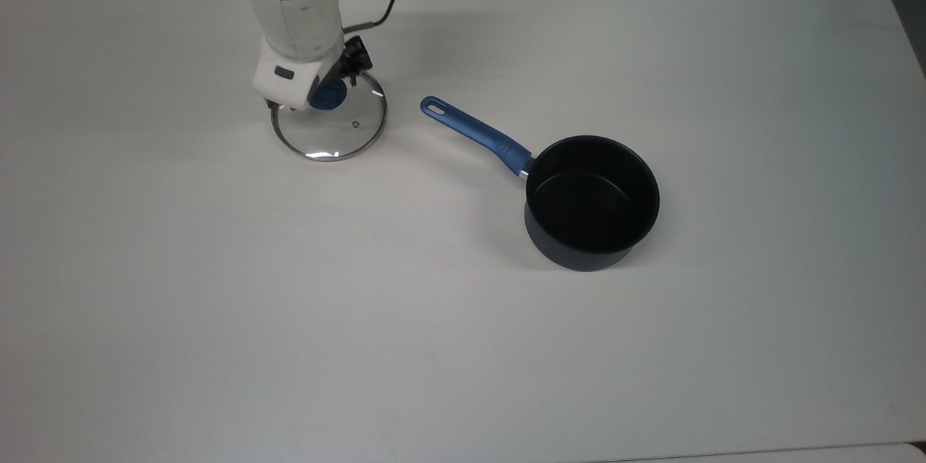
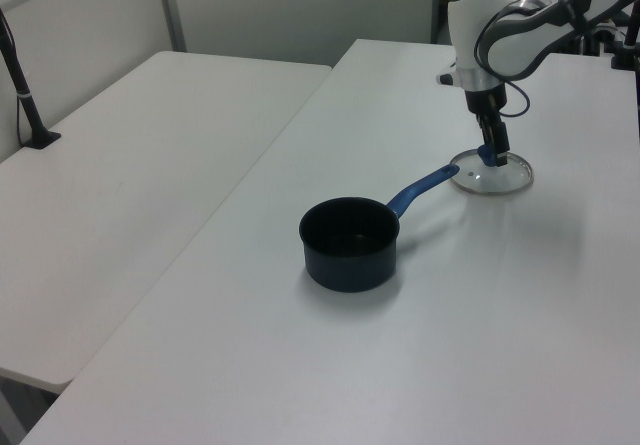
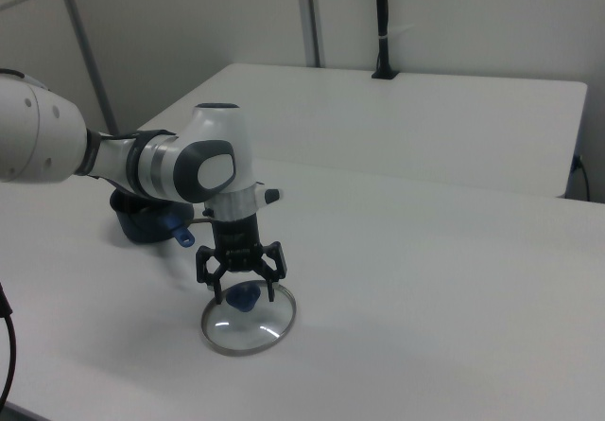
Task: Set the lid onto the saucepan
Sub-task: 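Close the gripper on the blue knob of the glass lid, then lift the lid and carry it over the black saucepan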
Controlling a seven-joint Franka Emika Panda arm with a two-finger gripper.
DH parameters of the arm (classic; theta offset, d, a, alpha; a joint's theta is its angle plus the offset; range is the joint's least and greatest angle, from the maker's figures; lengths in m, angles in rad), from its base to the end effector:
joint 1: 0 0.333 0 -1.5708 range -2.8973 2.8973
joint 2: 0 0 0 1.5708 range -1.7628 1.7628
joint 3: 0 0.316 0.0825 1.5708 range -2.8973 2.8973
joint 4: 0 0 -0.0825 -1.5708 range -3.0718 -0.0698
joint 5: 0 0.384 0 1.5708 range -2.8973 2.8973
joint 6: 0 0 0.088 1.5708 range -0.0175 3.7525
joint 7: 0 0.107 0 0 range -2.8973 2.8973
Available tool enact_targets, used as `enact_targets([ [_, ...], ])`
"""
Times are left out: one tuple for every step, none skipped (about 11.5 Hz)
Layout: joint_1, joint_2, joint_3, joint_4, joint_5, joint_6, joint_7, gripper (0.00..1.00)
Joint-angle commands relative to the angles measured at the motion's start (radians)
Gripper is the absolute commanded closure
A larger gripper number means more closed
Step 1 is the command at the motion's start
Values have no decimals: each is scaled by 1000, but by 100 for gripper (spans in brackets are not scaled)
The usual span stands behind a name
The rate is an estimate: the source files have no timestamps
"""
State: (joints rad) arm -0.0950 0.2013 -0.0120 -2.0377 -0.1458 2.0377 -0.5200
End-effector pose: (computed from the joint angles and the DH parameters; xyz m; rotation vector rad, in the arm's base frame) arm 0.5577 -0.0679 0.3310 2.9717 0.7460 -0.3538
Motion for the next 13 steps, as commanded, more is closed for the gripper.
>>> enact_targets([
  [0, -2, 17, 1, 3, 23, 63, 48],
  [-3, -3, 17, 4, 3, 18, 74, 57],
  [-5, -5, 17, 14, 3, 10, 75, 63],
  [-8, -5, 17, 37, 3, -34, 69, 68],
  [-27, -11, 17, 68, 3, -75, 63, 69],
  [-35, -25, 15, 83, 0, -86, 60, 69],
  [-58, -46, 15, 114, -6, -99, 58, 69],
  [-83, -57, 15, 176, -8, -129, 42, 69],
  [-92, -50, 17, 283, 6, -186, 31, 69],
  [-81, -34, 18, 388, 32, -247, 41, 68],
  [-60, -19, 29, 466, 78, -282, 88, 68],
  [-36, -2, 61, 526, 103, -307, 183, 68],
  [-10, 27, 110, 587, 106, -324, 309, 68],
])
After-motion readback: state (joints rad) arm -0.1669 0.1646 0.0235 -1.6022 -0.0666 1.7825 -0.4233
